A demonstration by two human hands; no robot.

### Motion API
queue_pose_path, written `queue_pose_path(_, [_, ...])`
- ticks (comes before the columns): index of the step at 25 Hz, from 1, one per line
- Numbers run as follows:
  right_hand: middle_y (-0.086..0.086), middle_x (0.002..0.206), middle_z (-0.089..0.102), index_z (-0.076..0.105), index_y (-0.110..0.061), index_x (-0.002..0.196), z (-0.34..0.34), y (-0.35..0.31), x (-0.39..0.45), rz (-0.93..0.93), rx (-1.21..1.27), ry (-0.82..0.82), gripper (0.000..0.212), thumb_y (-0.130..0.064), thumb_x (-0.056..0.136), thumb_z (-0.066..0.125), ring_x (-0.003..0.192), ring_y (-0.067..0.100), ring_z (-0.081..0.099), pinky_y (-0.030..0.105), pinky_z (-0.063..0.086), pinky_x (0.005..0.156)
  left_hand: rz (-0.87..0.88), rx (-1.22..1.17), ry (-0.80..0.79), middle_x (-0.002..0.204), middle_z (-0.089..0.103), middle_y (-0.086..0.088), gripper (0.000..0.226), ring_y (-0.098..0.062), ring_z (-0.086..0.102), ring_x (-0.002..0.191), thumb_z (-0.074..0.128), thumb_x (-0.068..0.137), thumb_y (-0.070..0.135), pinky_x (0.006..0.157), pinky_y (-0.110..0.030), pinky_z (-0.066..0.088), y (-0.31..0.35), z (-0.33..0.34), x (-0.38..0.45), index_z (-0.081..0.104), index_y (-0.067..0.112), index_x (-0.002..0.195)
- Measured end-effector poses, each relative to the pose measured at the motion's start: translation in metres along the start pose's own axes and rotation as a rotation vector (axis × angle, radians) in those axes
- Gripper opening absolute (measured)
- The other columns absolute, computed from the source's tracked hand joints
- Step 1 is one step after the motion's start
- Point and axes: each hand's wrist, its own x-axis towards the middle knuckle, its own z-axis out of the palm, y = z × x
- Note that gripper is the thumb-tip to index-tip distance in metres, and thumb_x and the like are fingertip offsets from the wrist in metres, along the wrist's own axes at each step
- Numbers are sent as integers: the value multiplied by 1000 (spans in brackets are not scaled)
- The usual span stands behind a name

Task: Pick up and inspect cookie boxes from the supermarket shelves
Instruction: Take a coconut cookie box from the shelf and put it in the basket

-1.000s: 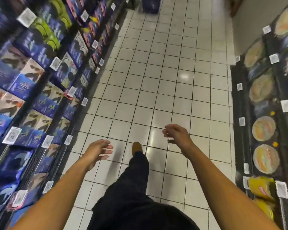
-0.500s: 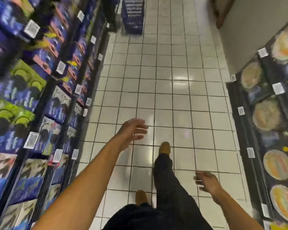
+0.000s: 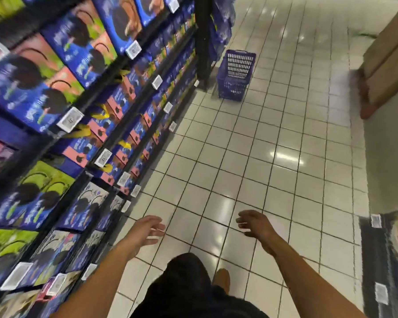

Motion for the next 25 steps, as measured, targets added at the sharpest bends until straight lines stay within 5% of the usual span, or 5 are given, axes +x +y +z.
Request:
queue_pose_path(6, [10,96,73,67,-9,105,36,-178,114,-190,-161,-148,15,-16,101,54,82,19,64,29,47,67,34,-124,191,76,71,-5,6,-14,62,58,58,95,18,53,-23,41,107,-47,99,61,15,90])
queue_pose_path(13, [11,94,67,62,-4,114,46,-334,224,-147,-383,-193,17,-9,101,53,80,22,57,26,40,62,229,-59,40,82,71,-1,10,-12,66,68,57,91,20,58,-23,44,322,-11,207,61,15,98])
queue_pose_path(19, [-1,102,72,66,-27,108,94,-573,241,-741,-378,-301,16,-16,96,64,98,19,67,30,53,77,750,-12,211,96,63,-3,25,-18,56,87,53,98,8,64,-18,41,561,-32,179,51,13,122])
queue_pose_path(25, [-8,119,73,64,-34,120,159,-767,182,-1262,-177,-611,31,-11,100,58,113,10,66,23,55,83,1282,-136,496,114,63,2,31,-13,60,99,49,99,2,80,-13,45,695,-102,63,48,28,117])
